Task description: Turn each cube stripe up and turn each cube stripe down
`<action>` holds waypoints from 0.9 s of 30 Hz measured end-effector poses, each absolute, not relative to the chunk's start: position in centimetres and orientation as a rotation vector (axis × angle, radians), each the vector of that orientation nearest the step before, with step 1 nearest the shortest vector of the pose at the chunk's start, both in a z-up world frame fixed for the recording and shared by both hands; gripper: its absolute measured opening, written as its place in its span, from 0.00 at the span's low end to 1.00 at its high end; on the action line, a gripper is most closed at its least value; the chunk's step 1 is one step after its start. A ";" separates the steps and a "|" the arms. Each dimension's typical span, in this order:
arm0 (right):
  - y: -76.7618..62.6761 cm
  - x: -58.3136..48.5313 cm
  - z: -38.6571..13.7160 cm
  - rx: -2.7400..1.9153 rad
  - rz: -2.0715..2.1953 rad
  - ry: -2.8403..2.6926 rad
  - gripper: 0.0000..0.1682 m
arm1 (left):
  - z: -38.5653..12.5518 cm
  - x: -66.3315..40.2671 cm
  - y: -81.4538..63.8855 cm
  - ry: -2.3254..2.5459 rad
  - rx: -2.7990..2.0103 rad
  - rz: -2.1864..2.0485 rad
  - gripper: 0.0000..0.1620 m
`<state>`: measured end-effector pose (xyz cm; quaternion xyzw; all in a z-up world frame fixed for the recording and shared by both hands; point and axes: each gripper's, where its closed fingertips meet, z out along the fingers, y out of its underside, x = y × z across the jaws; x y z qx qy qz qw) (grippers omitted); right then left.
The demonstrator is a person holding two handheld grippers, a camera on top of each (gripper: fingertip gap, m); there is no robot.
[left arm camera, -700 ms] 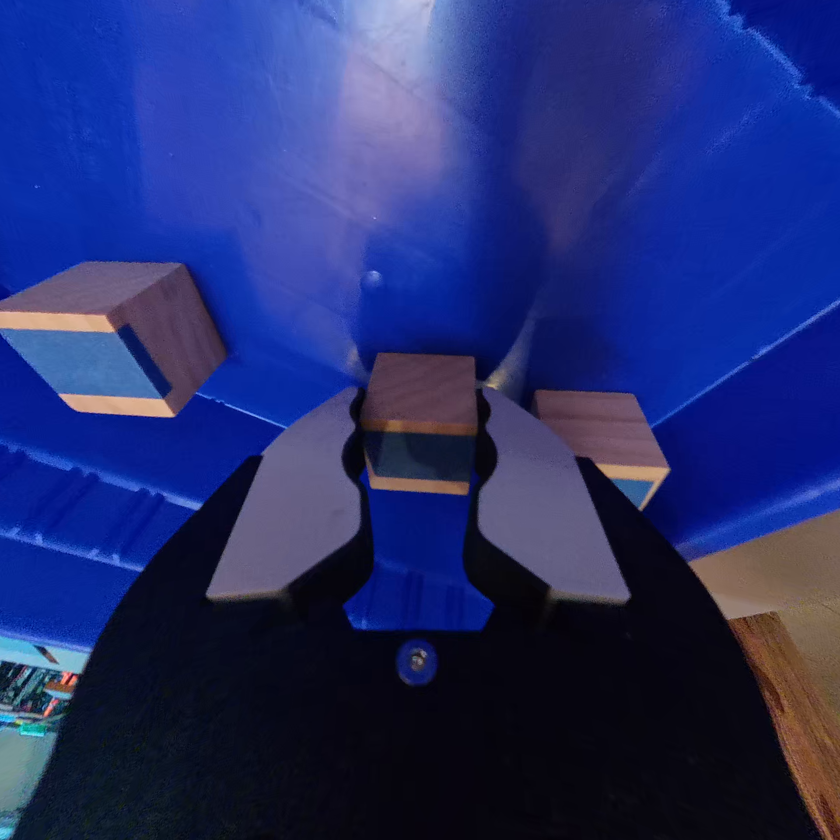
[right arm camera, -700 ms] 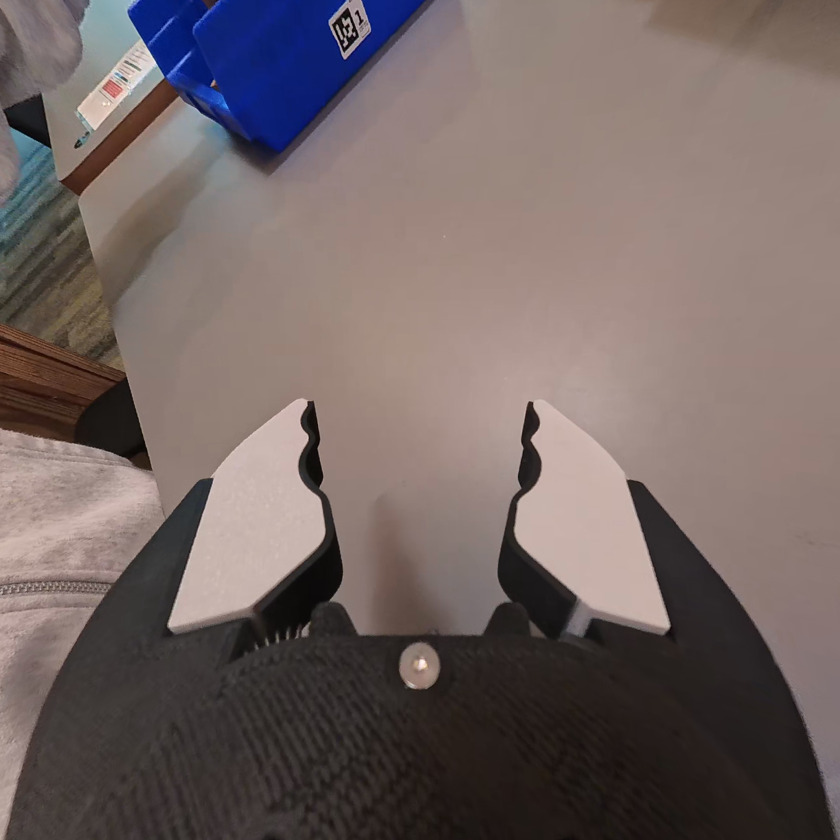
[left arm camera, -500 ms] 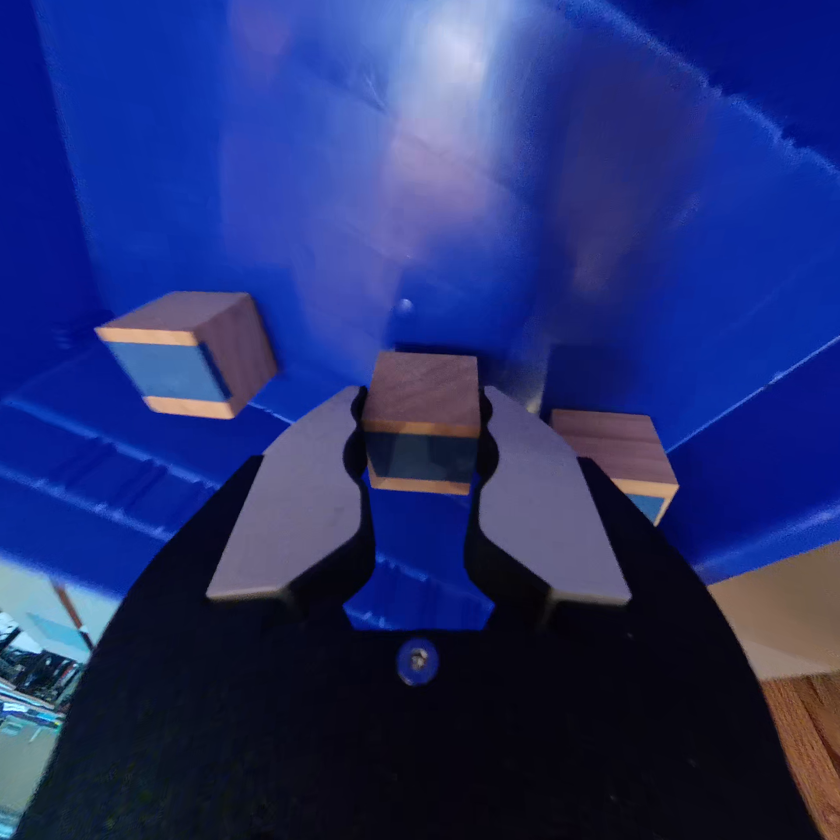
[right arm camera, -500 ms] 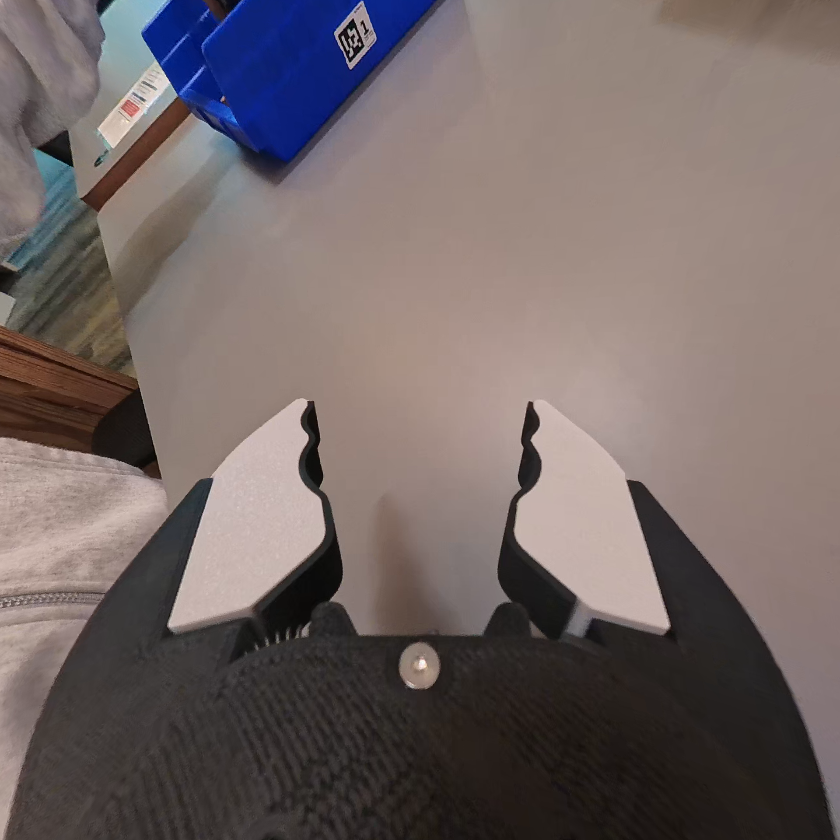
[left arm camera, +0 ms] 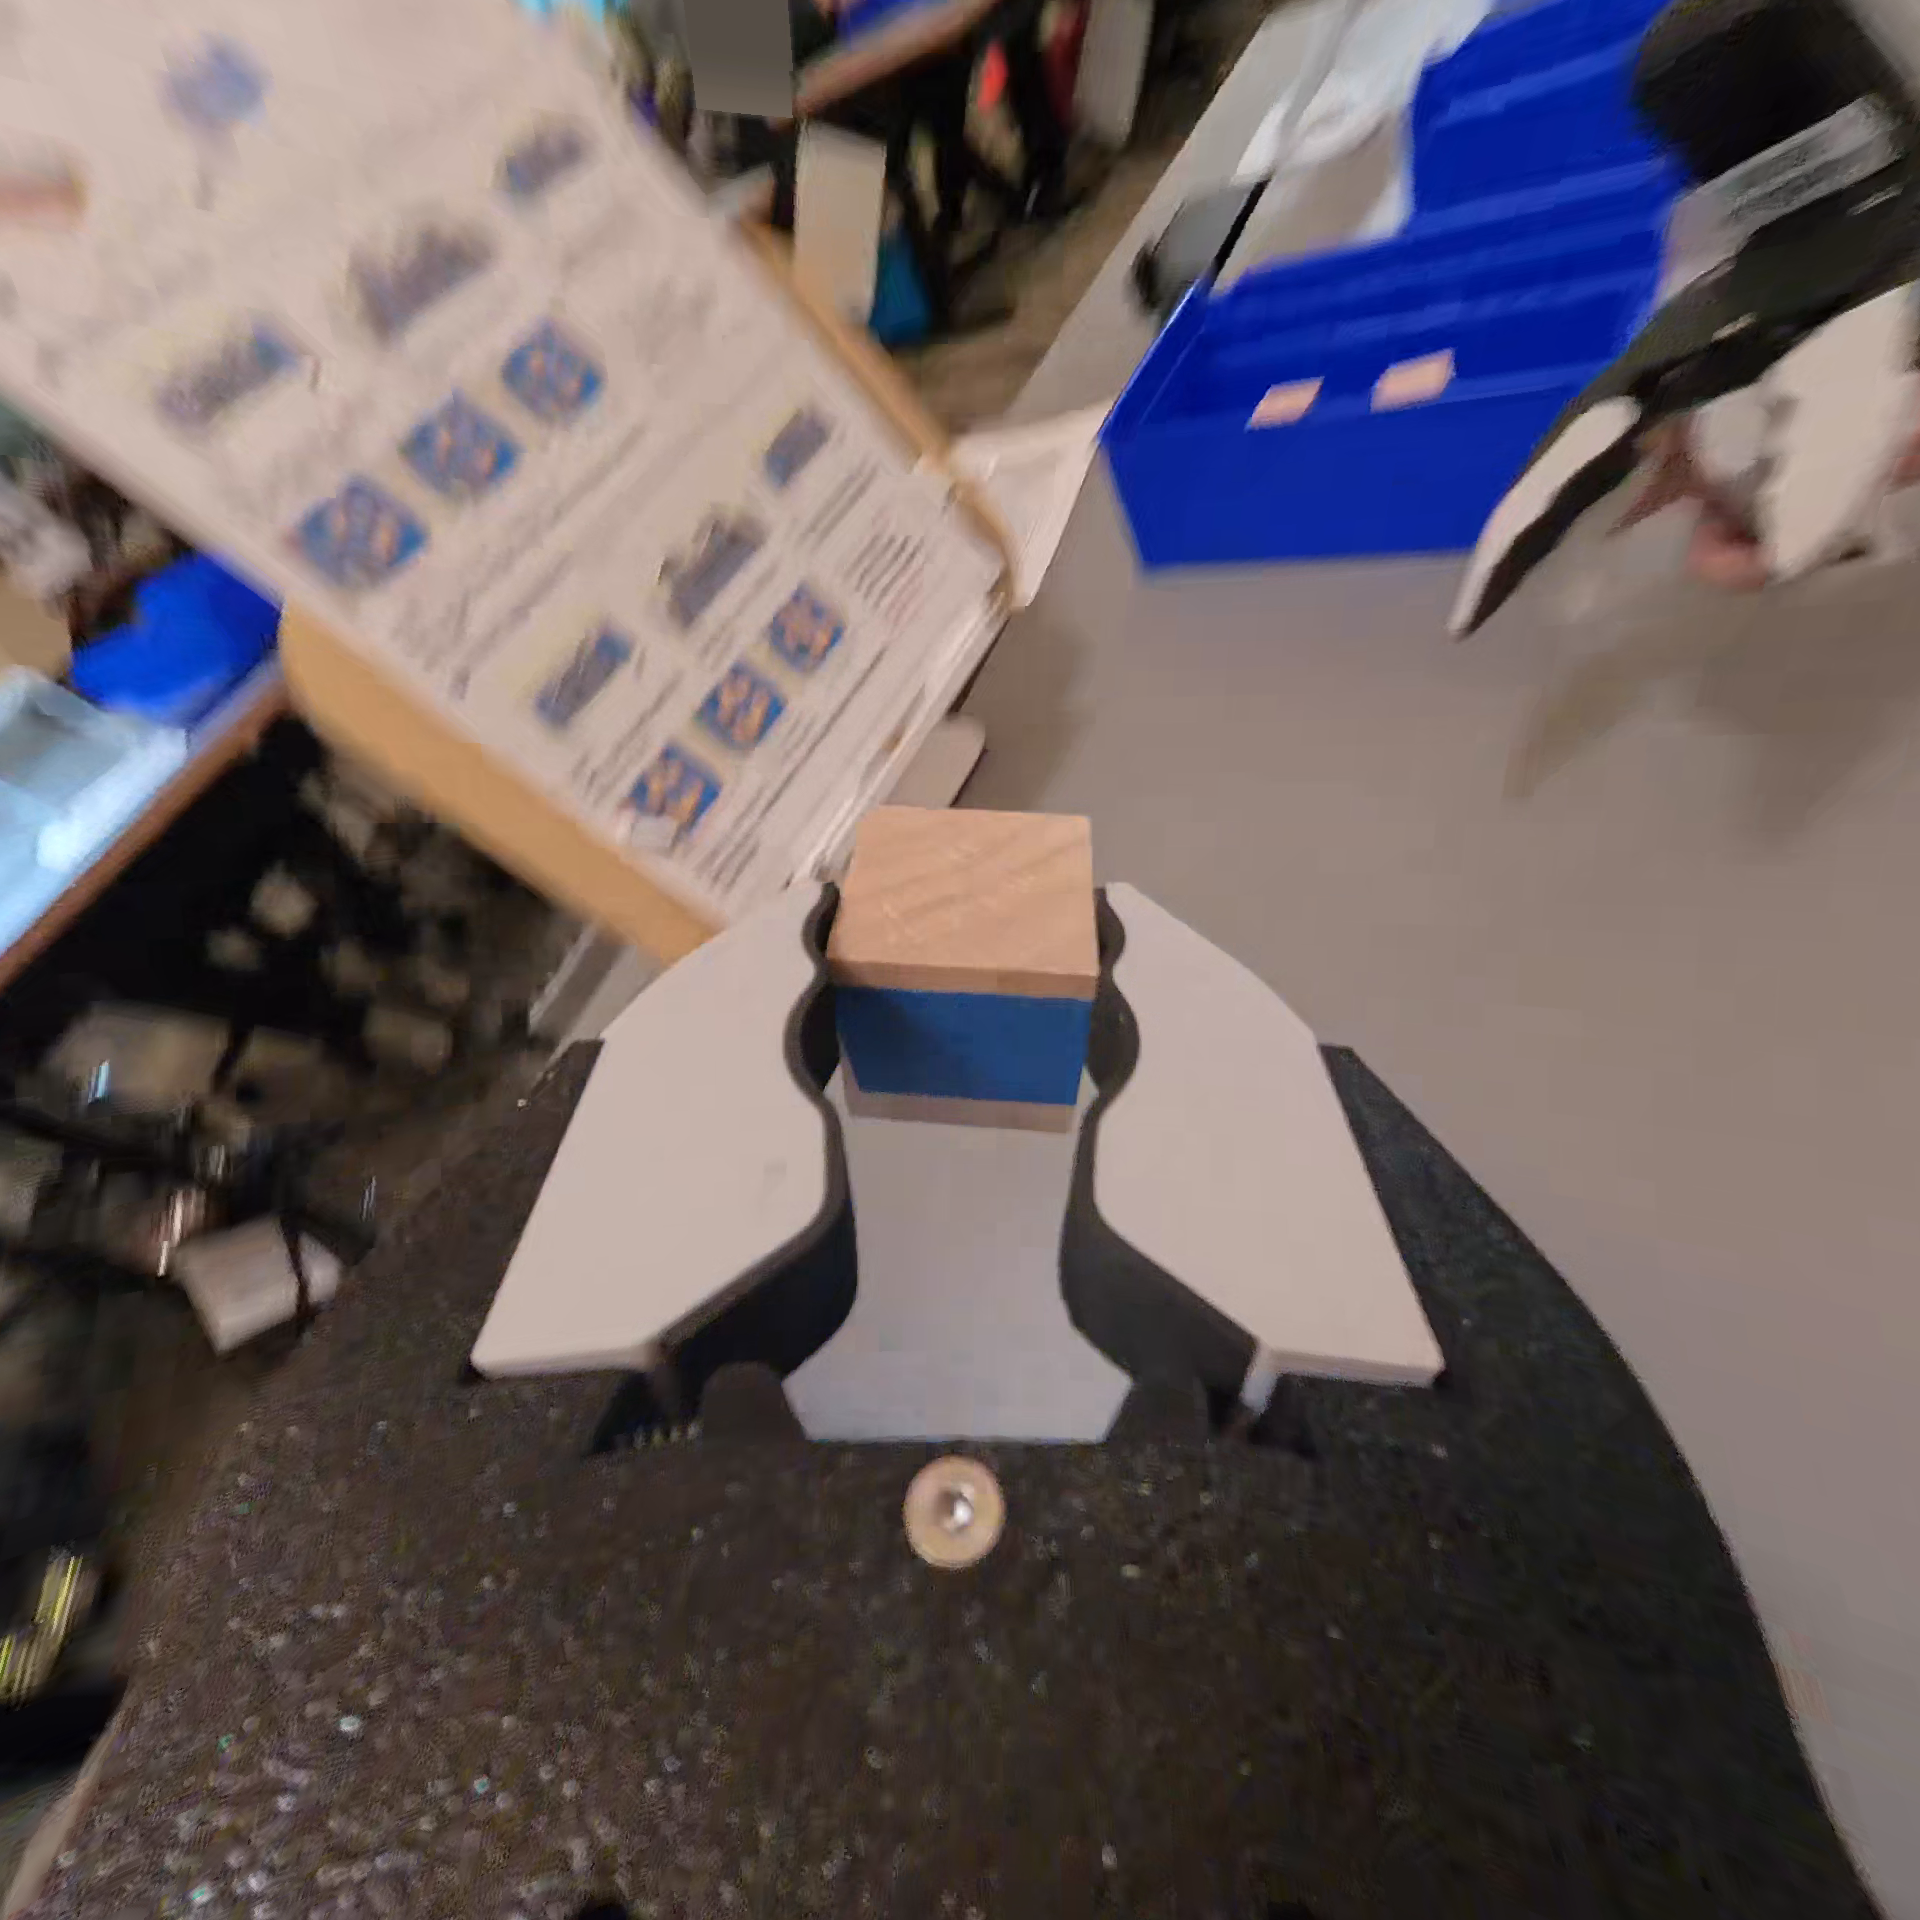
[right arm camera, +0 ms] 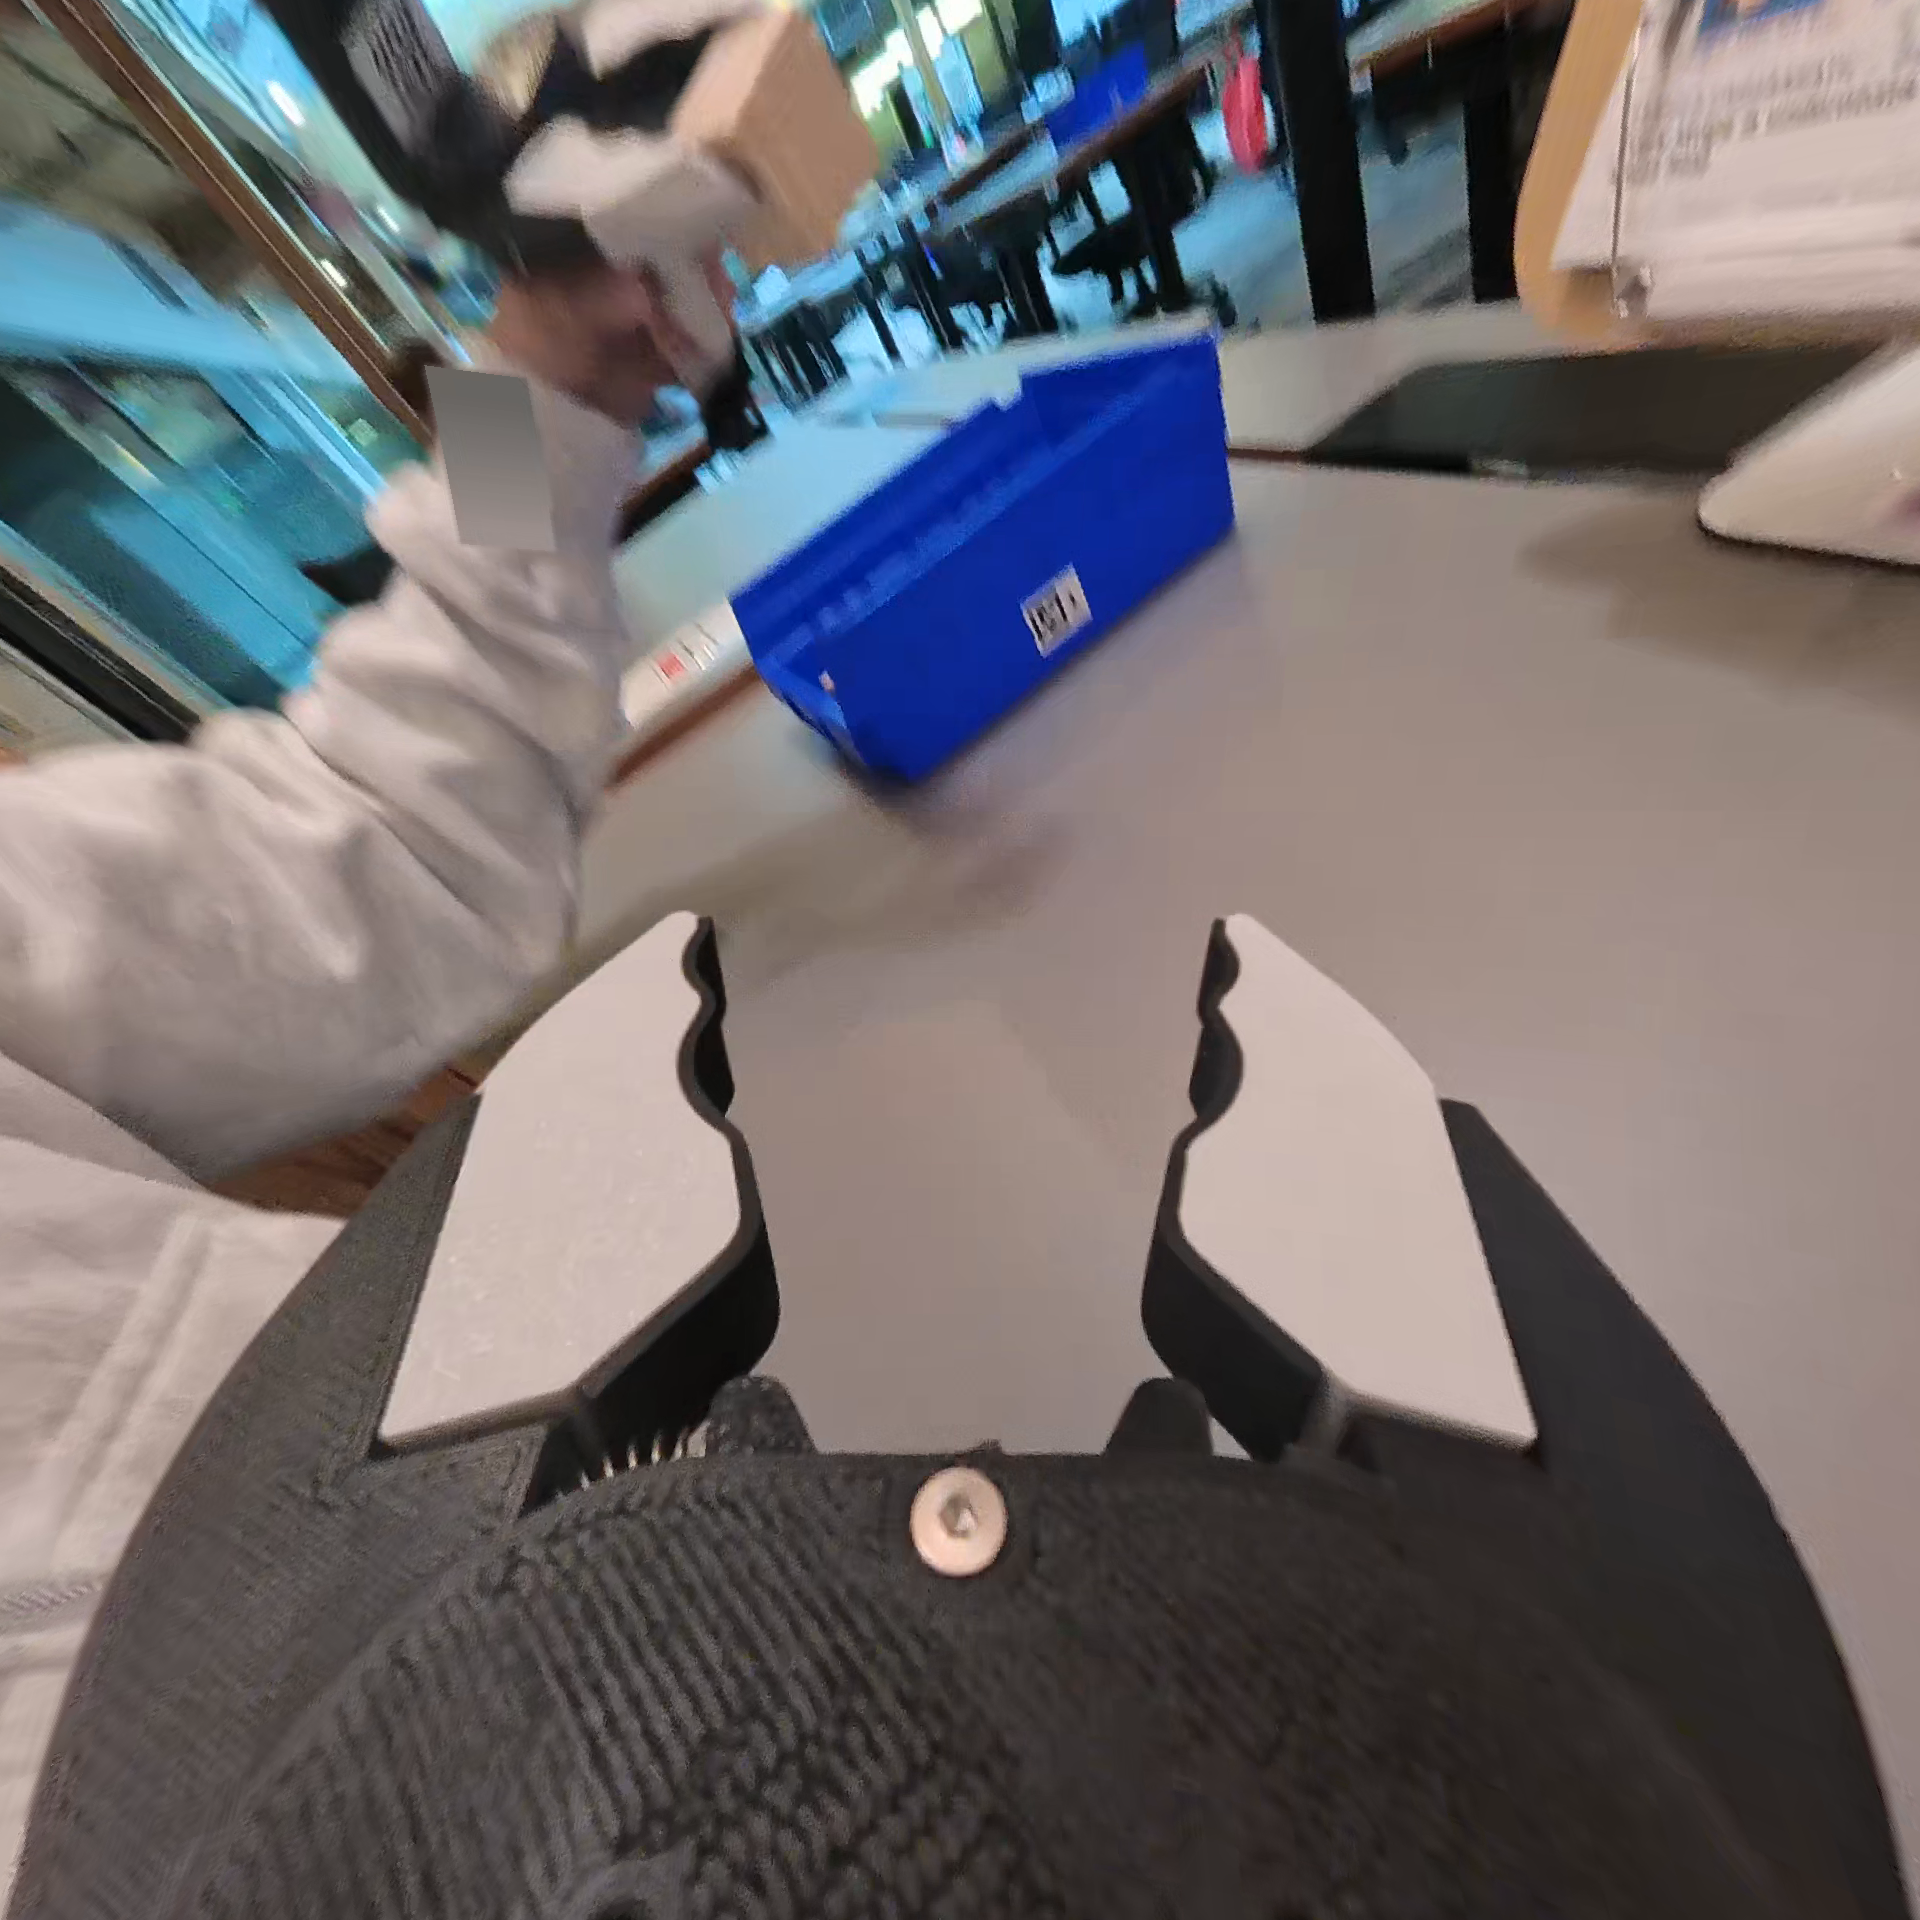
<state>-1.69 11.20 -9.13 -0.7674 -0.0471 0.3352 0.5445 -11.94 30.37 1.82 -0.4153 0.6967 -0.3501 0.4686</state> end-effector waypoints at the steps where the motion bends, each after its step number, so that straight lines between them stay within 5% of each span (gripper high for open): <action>1: 11.5 -1.9 -8.1 -1.785 0.836 -0.100 0.51 | 2.4 -11.2 28.4 1.696 -0.924 -0.918 0.28; 12: 11.5 -2.2 -2.6 -1.499 1.355 0.129 0.45 | 2.4 -4.6 13.8 1.568 -0.367 -1.412 0.28; 27: 12.4 -1.5 -3.7 -1.570 1.357 0.201 0.42 | -3.2 0.1 10.0 1.760 -0.348 -1.262 0.28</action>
